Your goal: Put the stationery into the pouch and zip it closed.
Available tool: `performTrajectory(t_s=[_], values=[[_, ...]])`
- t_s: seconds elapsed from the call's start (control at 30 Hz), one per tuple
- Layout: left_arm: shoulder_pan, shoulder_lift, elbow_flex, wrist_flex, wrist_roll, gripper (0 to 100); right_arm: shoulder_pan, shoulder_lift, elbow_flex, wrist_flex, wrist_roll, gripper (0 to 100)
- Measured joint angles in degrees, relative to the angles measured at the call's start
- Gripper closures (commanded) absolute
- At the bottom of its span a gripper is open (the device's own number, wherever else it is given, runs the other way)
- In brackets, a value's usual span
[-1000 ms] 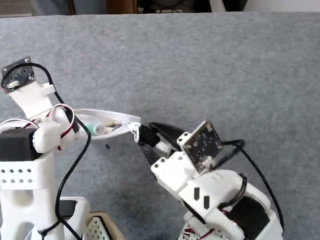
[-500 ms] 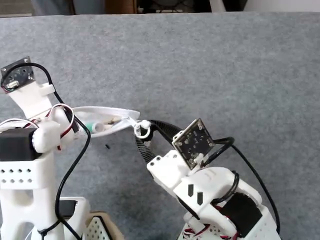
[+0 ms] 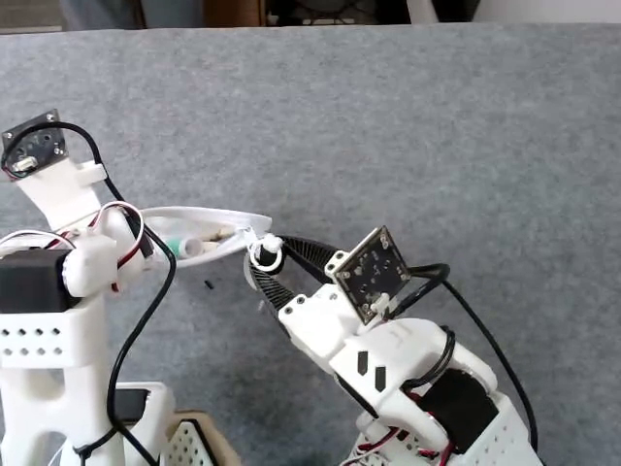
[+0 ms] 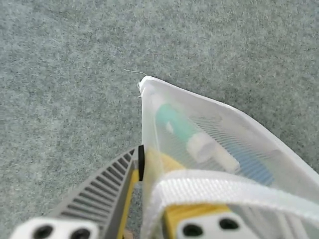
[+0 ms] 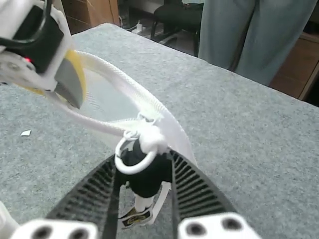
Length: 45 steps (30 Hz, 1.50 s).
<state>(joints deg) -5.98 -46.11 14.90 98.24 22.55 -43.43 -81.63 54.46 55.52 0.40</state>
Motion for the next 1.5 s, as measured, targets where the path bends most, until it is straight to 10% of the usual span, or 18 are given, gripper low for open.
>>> performTrajectory(t_s=[0.67,1.1,1.5], values=[[0.6,-0.1,0.0,0.0,0.1,96,1.3,0.1,-15.7,16.9,0.1,98.7],[0.5,-3.7,-2.7,2.3,0.3,60,4.5,-0.1,-19.0,17.6,0.2,98.7],[7.1,-19.4,0.8,2.3,0.3,56,7.8,-0.4,-26.2,17.8,0.2,98.7]])
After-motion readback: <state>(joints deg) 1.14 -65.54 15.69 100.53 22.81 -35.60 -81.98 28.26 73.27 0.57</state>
